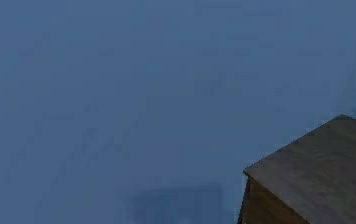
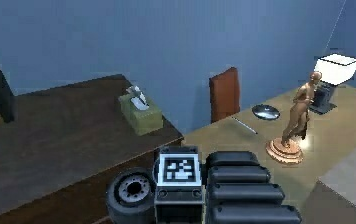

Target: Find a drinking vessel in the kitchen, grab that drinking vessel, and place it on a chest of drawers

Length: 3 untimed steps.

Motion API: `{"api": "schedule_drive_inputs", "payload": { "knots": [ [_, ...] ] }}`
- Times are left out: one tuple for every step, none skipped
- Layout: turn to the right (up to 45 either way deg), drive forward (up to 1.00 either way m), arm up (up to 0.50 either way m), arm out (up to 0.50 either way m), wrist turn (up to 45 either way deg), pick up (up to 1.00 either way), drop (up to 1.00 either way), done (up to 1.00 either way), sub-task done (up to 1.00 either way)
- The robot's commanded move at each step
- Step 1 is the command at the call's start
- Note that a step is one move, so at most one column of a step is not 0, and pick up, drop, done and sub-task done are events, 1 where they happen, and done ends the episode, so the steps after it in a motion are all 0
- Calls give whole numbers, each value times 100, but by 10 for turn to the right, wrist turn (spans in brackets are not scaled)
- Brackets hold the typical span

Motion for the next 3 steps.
{"api": "schedule_drive_inputs", "payload": {
  "knots": [
    [150, 0, 0, 0, 0, 0, 0, 0, 0],
    [-450, 0, 0, 0, 0, 0, 0, 0, 0],
    [-390, 0, 0, 0, 0, 0, 0, 0, 0]
  ]
}}
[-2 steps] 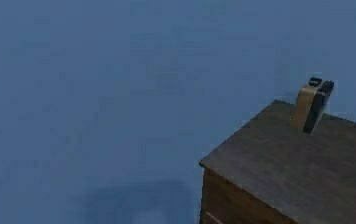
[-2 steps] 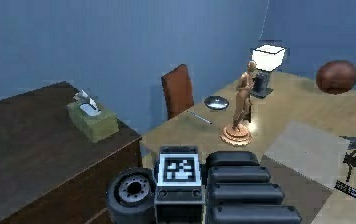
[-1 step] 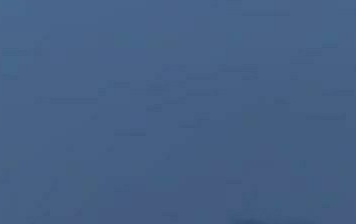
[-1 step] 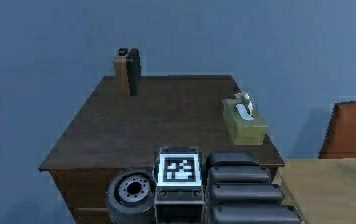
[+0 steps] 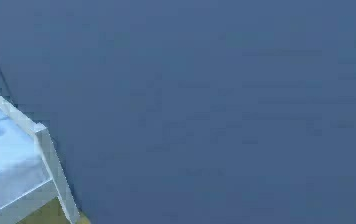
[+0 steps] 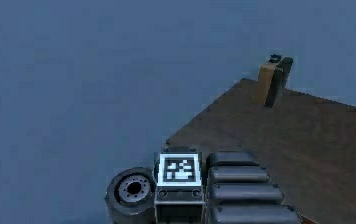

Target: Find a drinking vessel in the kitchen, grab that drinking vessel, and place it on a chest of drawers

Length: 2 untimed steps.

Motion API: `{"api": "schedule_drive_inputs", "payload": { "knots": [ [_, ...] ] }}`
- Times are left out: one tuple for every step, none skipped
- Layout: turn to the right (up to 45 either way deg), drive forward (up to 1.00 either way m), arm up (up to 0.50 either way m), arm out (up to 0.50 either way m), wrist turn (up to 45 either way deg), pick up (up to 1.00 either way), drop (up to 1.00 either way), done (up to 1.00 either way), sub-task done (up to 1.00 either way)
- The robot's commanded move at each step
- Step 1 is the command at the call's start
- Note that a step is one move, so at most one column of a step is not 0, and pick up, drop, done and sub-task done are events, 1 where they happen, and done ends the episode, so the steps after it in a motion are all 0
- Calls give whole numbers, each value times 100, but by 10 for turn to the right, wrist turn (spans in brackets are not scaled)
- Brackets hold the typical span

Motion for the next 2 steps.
{"api": "schedule_drive_inputs", "payload": {
  "knots": [
    [-450, 0, 0, 0, 0, 0, 0, 0, 0],
    [-450, 0, 0, 0, 0, 0, 0, 0, 0]
  ]
}}
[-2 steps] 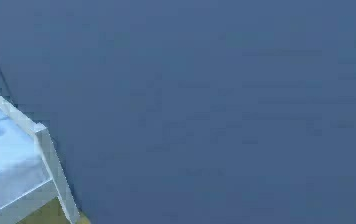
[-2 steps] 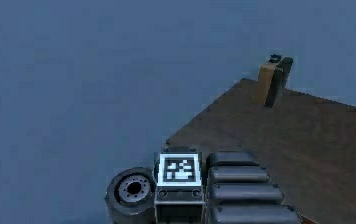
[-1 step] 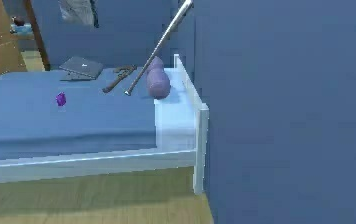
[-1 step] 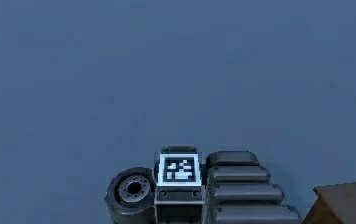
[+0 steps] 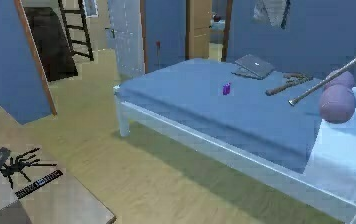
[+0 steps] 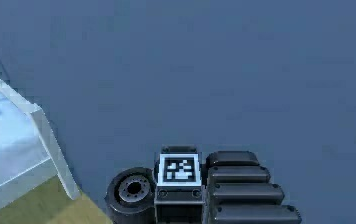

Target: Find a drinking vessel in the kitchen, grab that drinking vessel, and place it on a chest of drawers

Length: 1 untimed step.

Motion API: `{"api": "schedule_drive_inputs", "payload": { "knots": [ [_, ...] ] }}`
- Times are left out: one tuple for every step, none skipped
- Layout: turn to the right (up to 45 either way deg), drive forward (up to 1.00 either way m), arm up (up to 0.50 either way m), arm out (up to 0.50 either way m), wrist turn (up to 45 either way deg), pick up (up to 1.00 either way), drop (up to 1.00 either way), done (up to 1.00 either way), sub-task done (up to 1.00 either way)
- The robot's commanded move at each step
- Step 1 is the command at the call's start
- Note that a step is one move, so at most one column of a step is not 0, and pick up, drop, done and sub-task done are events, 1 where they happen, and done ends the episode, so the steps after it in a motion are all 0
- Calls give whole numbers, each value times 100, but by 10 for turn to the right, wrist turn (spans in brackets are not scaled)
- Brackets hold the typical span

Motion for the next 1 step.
{"api": "schedule_drive_inputs", "payload": {
  "knots": [
    [-450, 0, 0, 0, 0, 0, 0, 0, 0]
  ]
}}
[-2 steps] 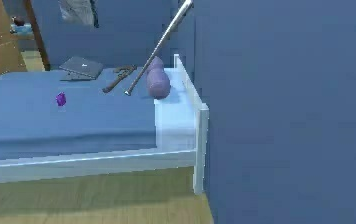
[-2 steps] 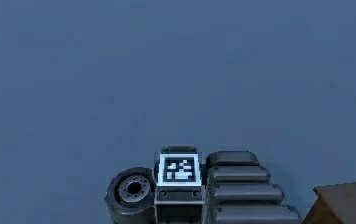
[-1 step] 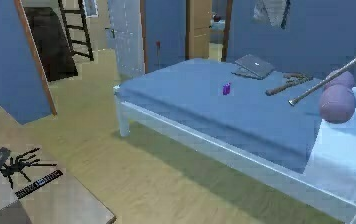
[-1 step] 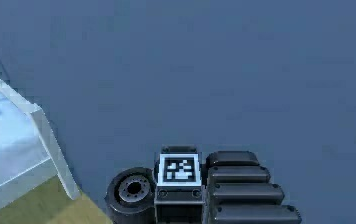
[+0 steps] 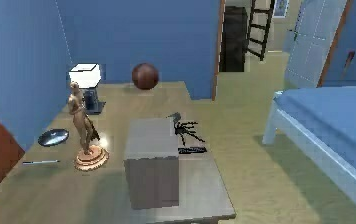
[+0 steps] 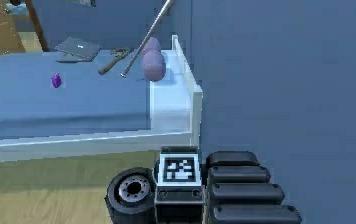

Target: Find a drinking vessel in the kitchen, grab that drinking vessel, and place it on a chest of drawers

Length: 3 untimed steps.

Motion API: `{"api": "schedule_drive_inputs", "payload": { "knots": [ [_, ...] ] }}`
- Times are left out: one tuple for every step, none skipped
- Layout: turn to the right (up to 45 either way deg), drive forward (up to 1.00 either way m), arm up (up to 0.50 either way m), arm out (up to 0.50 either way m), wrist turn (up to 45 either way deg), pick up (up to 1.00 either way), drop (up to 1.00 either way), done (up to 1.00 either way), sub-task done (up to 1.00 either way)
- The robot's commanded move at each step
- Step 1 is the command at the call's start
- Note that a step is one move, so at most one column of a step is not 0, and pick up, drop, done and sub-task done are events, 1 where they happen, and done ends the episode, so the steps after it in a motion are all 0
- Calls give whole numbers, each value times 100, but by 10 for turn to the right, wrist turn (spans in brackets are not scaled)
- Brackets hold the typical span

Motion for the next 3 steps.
{"api": "schedule_drive_inputs", "payload": {
  "knots": [
    [-420, 0, 0, 0, 0, 0, 0, 0, 0],
    [0, 25, 0, 0, 0, 0, 0, 0, 0],
    [450, 0, 0, 0, 0, 0, 0, 0, 0]
  ]
}}
